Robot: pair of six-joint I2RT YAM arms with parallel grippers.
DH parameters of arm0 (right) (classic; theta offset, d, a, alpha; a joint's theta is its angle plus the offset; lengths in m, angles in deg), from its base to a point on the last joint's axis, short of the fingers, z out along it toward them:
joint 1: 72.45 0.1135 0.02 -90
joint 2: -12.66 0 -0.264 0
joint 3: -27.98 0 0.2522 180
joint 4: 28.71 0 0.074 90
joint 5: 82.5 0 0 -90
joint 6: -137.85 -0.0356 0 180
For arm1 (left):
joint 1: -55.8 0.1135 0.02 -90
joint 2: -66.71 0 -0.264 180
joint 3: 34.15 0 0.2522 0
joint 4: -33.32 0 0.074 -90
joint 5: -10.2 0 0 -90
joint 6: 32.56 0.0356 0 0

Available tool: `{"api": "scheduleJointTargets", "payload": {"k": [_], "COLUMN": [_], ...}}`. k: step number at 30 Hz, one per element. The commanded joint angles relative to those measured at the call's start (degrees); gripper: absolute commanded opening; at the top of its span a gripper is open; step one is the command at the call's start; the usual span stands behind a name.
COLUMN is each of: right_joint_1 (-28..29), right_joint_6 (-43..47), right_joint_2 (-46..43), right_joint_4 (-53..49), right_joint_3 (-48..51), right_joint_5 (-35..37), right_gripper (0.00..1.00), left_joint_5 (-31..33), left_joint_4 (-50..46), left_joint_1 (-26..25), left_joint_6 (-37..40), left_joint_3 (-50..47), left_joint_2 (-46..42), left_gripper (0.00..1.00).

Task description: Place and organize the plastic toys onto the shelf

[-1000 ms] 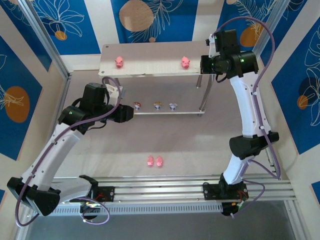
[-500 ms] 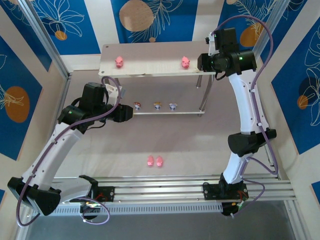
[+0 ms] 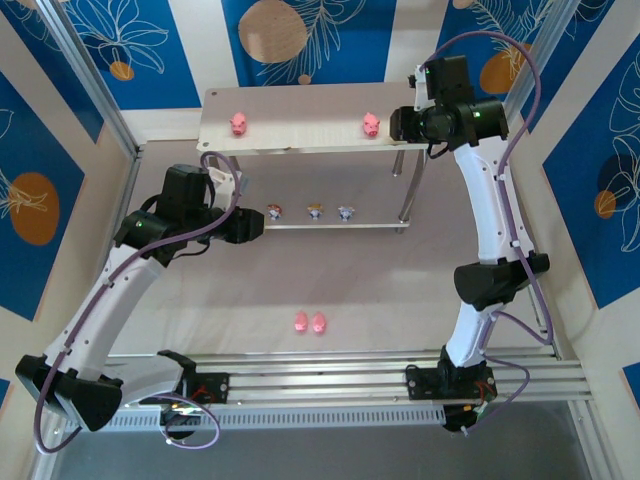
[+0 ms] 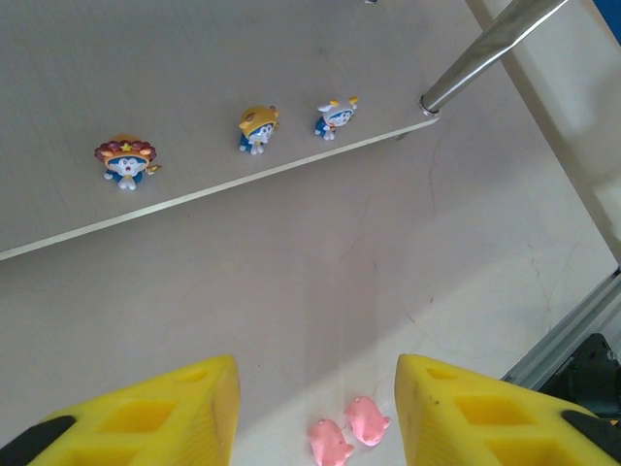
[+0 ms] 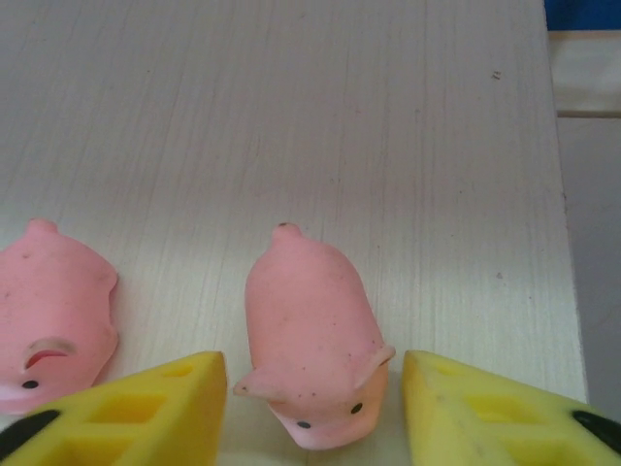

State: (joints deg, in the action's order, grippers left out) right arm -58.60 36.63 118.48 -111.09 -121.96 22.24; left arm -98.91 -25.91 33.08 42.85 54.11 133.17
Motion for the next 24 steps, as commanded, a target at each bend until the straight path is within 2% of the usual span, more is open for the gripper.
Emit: {"api": "scheduleJointTargets", "payload": {"k": [1,9,16,18,21,24], "right_joint_1": [-0.47,-1.10,-1.15,-1.15,-0.18,2.87], "right_joint_6": [-0.97,-2.57,-3.65,-3.80,-4.08,-4.24], "right_joint_2": [-0.83,-5.78,-16.00,-19.65,-24.46,-28.62], "right_joint_4": [0.73,5.05,12.13,13.38,13.43,13.09], "right_joint_3": [0.15,4.30,12.49,14.85,18.36,22.95], "right_joint_5": [-2.25,-5.75,-3.52,-2.72,-2.05,-0.47], "right_gripper": [0.57,0.66,0.70,0.70,0.70,0.70], "left_joint_5": [-1.18,-0.57,-1.90,-1.03,0.47,1.91], "left_joint_4": [-0.93,-1.85,-3.27,-4.00,-2.39,2.00], "left_joint_1": [0.99,0.93,-0.01,-1.88,-7.25,-12.45], "left_joint_6": [0.83,1.35,1.22,0.76,-2.35,-7.60], "left_joint_3": [-0.38,-1.20,-6.44,-9.32,-16.22,-23.28], "left_joint_2": [-0.63,-1.94,-4.11,-4.62,-5.64,-6.91], "left_gripper": [0.47,0.47,0.47,0.48,0.48,0.47]}}
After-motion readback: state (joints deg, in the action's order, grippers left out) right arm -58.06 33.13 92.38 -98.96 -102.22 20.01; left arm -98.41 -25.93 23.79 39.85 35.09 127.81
